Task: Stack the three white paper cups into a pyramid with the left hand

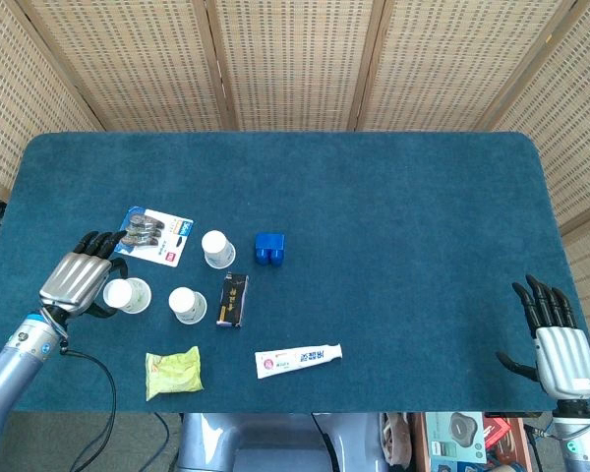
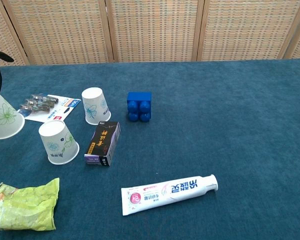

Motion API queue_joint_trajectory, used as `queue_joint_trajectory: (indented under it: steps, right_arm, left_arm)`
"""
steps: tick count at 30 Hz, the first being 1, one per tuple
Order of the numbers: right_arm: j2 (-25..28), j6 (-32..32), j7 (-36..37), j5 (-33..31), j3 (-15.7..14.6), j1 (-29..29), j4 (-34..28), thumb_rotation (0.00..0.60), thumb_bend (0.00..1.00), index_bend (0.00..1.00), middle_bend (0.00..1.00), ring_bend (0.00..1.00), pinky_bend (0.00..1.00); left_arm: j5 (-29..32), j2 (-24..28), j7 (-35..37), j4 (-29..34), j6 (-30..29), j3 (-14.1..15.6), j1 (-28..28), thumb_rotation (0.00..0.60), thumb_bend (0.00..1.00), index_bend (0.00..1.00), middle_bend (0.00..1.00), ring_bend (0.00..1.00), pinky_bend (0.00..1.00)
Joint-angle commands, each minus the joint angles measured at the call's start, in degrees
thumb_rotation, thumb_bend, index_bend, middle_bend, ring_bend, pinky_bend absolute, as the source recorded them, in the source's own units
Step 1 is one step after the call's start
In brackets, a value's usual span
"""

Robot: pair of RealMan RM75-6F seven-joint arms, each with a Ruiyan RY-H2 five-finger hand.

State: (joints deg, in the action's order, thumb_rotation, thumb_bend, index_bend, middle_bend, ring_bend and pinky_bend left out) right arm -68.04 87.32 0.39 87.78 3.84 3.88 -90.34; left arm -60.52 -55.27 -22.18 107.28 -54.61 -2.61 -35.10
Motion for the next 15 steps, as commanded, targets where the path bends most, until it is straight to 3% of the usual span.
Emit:
queue_joint_trajectory:
  steps: [1, 15]
  right_arm:
    - [0.0, 0.1, 0.1, 0.0, 0.1, 0.0, 0.0, 0.600, 0.00, 0.00, 0.00, 0.00, 0.00]
    - [0.2, 0.0, 0.8, -0.3, 0.2, -0.1, 0.1, 0.600, 0.00, 0.00, 0.00, 0.00, 0.00]
  left_arm:
    - [1.8, -2.3, -1.1, -1.6, 1.1, 0.1, -0.8, 0.600, 0.16, 0.45, 0.00, 0.00, 0.00]
    - [6.8, -7.8, -6.1, -4.9, 0.7, 1.0, -2.6, 0.600, 0.16, 0.45, 0.00, 0.00, 0.00]
